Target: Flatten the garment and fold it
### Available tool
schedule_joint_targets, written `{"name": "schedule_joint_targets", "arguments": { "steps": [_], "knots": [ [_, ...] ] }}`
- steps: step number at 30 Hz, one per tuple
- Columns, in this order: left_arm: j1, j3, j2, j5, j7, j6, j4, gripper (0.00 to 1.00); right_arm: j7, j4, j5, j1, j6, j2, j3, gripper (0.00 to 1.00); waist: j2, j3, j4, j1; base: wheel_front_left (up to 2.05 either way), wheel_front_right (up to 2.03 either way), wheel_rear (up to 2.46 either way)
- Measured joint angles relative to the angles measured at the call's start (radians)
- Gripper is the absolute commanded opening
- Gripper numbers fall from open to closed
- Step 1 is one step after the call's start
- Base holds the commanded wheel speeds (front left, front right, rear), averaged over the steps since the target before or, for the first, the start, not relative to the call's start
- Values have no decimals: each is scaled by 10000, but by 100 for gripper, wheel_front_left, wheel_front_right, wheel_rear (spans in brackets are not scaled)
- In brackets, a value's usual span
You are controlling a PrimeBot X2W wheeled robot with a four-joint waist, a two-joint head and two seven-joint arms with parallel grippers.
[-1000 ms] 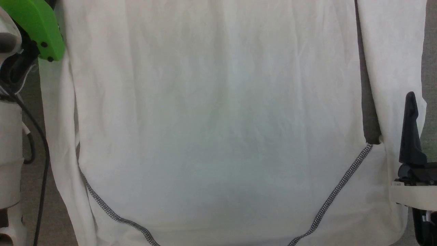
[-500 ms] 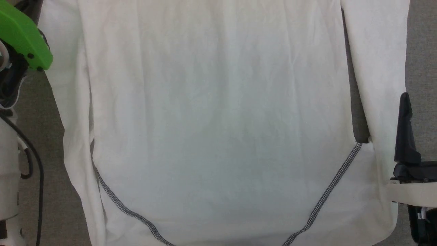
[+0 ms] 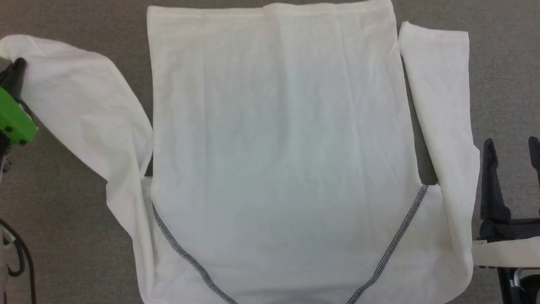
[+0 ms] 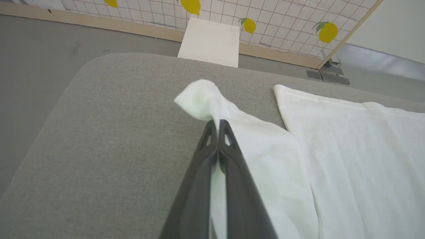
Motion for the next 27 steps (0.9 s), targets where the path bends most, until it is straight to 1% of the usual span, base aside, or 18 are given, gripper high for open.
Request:
{"name": "schedule_joint_targets", "arguments": {
  "steps": [5,14,17,22,27],
  "knots": [
    [959,667,245,-420,-17,138,-111,0,125,-4,4,360,0,0,-144,100,0,-808,158,0,0,0,0],
    [2614,2002,729,-723,94,560,-286,0,355,-169,23,927,0,0,-387,100,0,-2133,526,-1,0,0,0],
    [3068,2389,803,-911,150,694,-334,0,430,-192,84,1081,0,0,-430,100,0,-2457,673,-1,0,0,0],
    [3817,2759,849,-1034,236,780,-426,0,443,-196,115,1279,0,2,-435,100,0,-2919,910,-1,0,0,0],
    [4136,2782,840,-1118,251,759,-669,0,520,-213,134,1419,0,2,-430,100,0,-3295,1108,-1,0,0,0]
  ]
}}
